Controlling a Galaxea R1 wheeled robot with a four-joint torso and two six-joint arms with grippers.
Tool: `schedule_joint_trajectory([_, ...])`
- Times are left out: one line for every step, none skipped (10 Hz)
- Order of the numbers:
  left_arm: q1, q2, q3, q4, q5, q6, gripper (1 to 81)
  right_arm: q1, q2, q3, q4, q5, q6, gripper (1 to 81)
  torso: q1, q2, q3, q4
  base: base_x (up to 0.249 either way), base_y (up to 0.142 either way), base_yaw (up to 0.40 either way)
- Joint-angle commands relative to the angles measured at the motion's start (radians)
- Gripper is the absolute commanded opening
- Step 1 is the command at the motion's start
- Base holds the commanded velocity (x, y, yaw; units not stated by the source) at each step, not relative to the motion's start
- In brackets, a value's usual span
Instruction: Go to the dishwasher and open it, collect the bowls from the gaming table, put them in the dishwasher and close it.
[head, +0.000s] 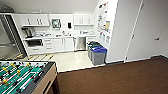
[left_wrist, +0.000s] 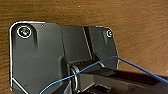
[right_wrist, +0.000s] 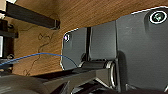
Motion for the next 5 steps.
schedule_joint_trajectory([-0.045,-0.013,0.021,0.003,0.054,0.008,81.1,0.040,-0.023,0.018,-0.001,-0.046,-0.005,81.1,0.000,0.000,0.000,0.000,0.133,0.000,0.000])
schedule_joint_trajectory([-0.045,-0.013,0.021,0.003,0.054,0.008,81.1,0.039,-0.023,0.018,-0.001,-0.046,-0.005,81.1,0.000,0.000,0.000,0.000,0.133,0.000,0.000])
schedule_joint_trajectory([-0.045,-0.013,0.021,0.003,0.054,0.008,81.1,0.039,-0.023,0.018,-0.001,-0.046,-0.005,81.1,0.000,0.000,0.000,0.000,0.133,0.000,0.000])
schedule_joint_trajectory([-0.045,-0.013,0.021,0.005,0.054,0.008,81.1,0.039,-0.023,0.018,-0.001,-0.046,-0.005,81.1,0.000,0.000,0.000,0.000,0.133,0.000,0.000])
schedule_joint_trajectory([-0.045,-0.013,0.021,0.005,0.054,0.008,81.1,0.042,-0.023,0.020,-0.001,-0.047,-0.005,81.1,0.000,0.000,0.000,0.000,0.133,0.000,0.000])
